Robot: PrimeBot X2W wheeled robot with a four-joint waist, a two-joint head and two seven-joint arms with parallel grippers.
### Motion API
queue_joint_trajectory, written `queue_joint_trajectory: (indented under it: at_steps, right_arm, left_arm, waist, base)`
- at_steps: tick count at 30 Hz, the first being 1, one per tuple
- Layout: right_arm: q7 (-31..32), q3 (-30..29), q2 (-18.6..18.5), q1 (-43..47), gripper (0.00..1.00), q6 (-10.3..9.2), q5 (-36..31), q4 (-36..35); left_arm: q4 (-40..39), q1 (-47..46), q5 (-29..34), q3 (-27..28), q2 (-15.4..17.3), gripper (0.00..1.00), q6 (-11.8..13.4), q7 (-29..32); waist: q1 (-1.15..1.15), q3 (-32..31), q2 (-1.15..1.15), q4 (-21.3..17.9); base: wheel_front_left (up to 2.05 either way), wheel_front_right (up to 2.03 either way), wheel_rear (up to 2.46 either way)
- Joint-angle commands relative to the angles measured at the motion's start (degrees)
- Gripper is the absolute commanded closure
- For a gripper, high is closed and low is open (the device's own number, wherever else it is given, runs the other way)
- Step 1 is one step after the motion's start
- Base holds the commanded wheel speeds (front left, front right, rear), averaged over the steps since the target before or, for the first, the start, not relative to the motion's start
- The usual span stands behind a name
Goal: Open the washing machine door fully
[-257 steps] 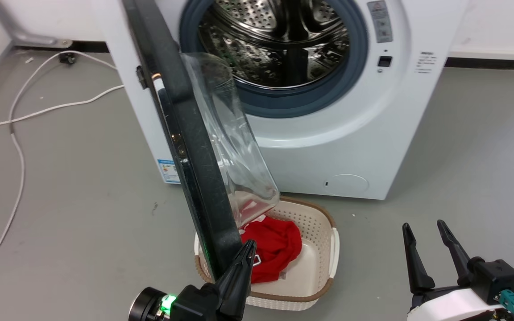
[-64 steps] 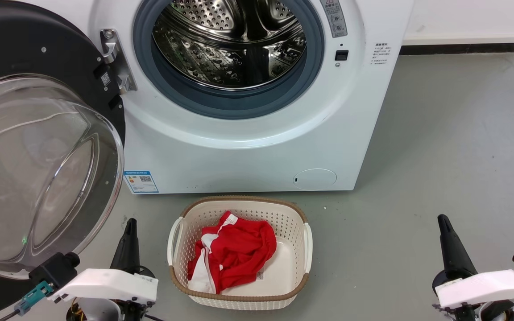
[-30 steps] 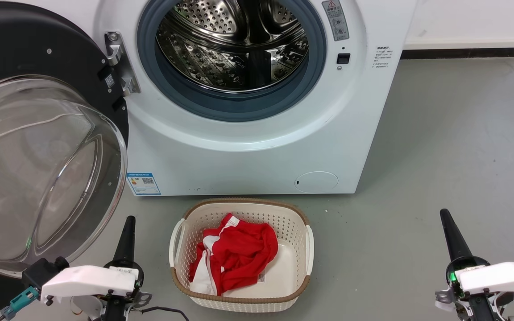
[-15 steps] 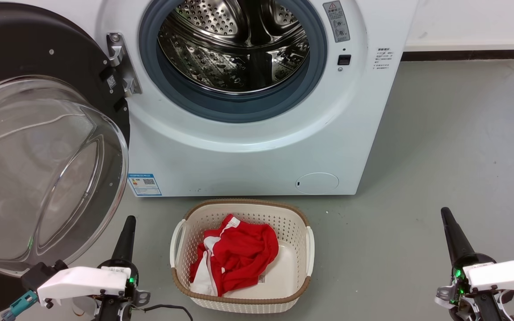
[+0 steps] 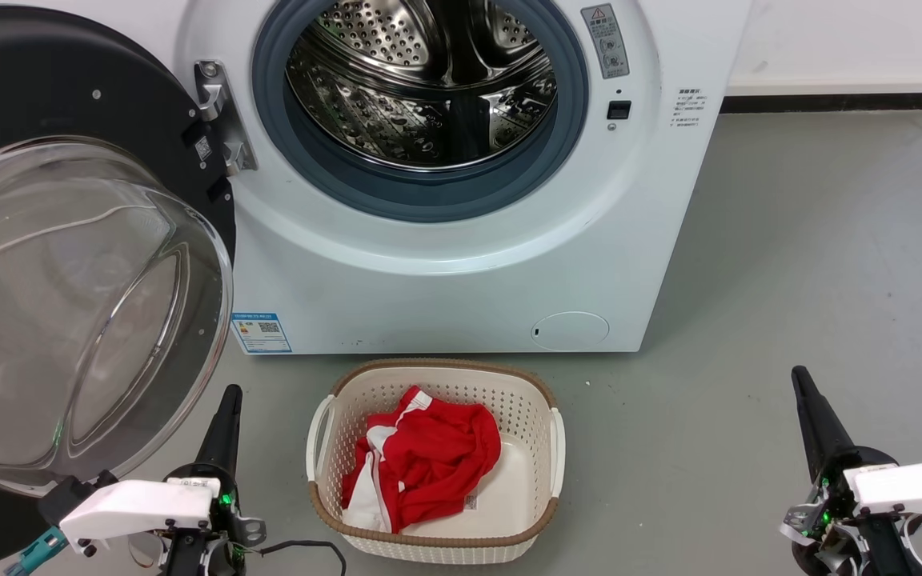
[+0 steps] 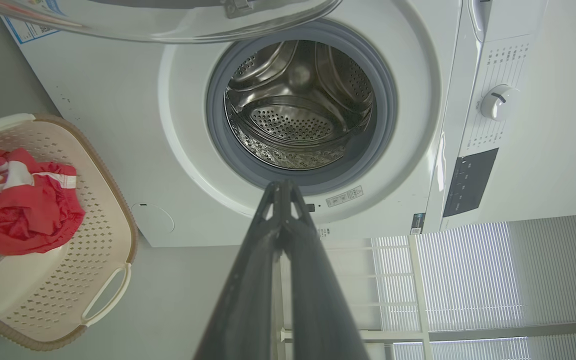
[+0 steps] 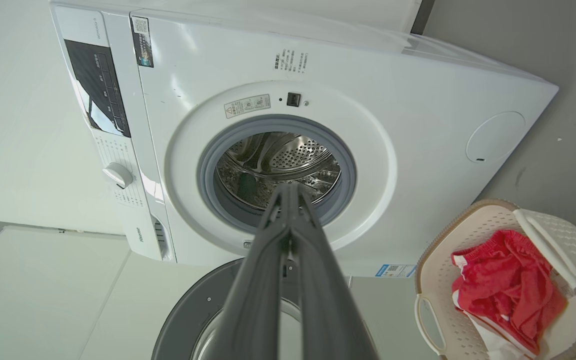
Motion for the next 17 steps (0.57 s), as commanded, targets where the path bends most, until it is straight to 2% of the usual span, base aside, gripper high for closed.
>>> queue_joint_trajectory:
  at_steps: [1,17]
  right_arm:
    - [0.2,-0.2,-0.1,-0.9,1.00,-0.01,1.1,0.0]
    - [1.8,-0.9,0.2,-1.6,1.00,-0.02,7.7,1.0]
  left_arm:
    - [0.1,-1.0,-1.0,0.1,0.0,1.00,-0.3,0.4]
    - [0.6,-1.1,-7.7,1.0,-0.2,1.00,-1.0,2.1]
  waist:
    - [0.00,0.0,0.00,0.0]
    - [0.00,-0.3,0.00,0.2]
  base:
    - [0.00,0.00,0.00]
    - [0.00,0.00,0.00]
